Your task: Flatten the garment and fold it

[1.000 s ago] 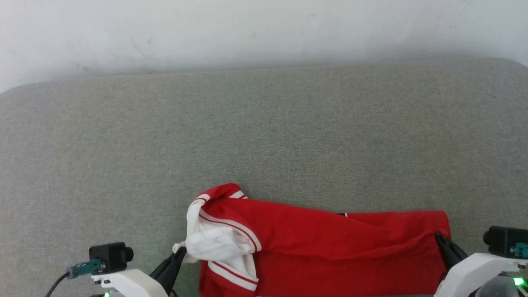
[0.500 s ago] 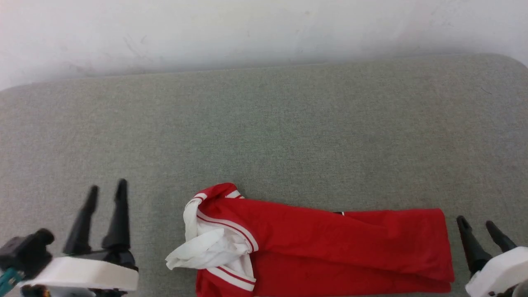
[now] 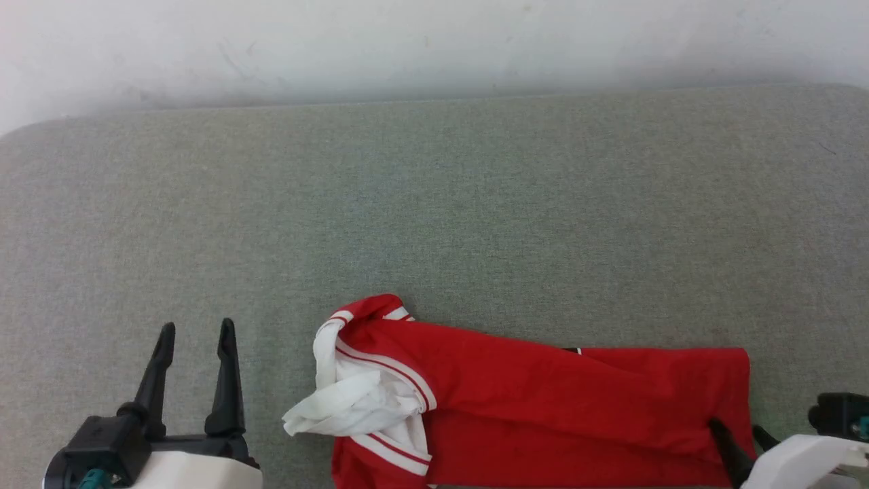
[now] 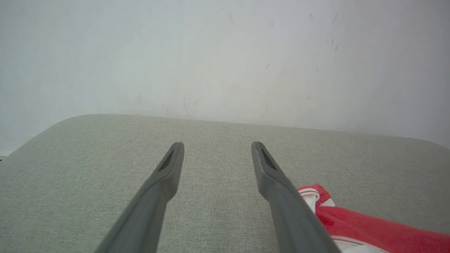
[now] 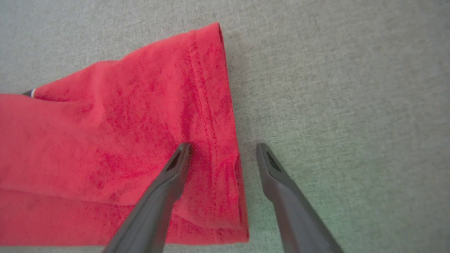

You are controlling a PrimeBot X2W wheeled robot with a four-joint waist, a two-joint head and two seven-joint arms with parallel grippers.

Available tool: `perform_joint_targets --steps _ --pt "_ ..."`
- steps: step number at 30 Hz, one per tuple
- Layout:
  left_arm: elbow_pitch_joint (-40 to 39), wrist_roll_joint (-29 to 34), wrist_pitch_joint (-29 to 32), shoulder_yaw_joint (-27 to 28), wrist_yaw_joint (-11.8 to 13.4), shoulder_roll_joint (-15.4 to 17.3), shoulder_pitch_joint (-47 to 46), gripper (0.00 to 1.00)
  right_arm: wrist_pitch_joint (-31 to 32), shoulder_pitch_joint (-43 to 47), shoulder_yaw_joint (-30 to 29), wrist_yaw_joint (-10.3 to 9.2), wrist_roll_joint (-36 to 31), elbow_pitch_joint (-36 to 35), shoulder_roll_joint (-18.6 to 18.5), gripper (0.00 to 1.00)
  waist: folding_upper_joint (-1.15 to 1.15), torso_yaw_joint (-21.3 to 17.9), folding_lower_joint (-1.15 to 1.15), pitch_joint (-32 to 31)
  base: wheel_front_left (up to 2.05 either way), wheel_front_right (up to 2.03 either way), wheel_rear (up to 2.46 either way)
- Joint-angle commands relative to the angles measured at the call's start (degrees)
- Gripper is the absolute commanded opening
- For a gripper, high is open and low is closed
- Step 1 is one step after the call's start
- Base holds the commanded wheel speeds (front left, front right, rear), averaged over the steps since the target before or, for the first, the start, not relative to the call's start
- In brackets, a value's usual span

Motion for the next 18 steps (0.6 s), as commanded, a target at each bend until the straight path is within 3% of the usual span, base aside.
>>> perform_joint_targets --steps 1,2,4,11,18 --pt "0.6 0.7 -0.2 -0.2 0.1 -0.5 -0.2 1.00 0.1 -1.0 1.2 -0.04 -0.5 1.2 0.2 1.00 0.00 0.3 0.00 0.1 0.00 0.00 0.00" --pt "0.9 0.8 -0.2 -0.3 0.0 -0.7 -0.3 1.00 0.2 -1.4 1.5 -0.04 -0.3 2.0 0.2 0.47 0.00 0.4 0.00 0.1 0.00 0.00 0.00" --pt "1.5 0.9 -0.3 -0.4 -0.3 -1.1 -0.6 1.00 -0.3 -2.4 2.1 -0.04 -0.5 3.3 0.2 0.00 0.00 0.5 0.00 0.0 0.00 0.00 0.00" --pt "3.1 1.0 -0.3 -0.3 -0.9 -1.9 -0.7 1.00 -2.5 -4.4 1.9 -0.04 -1.4 4.5 0.1 0.00 0.00 0.2 0.00 -1.7 0.00 0.00 0.00" --pt "4.2 1.6 -0.3 -0.3 -1.3 -2.1 0.0 1.00 -3.5 -5.3 -9.1 -0.04 -5.7 1.3 -3.3 0.00 0.00 -0.1 0.00 -3.4 0.00 0.00 0.00"
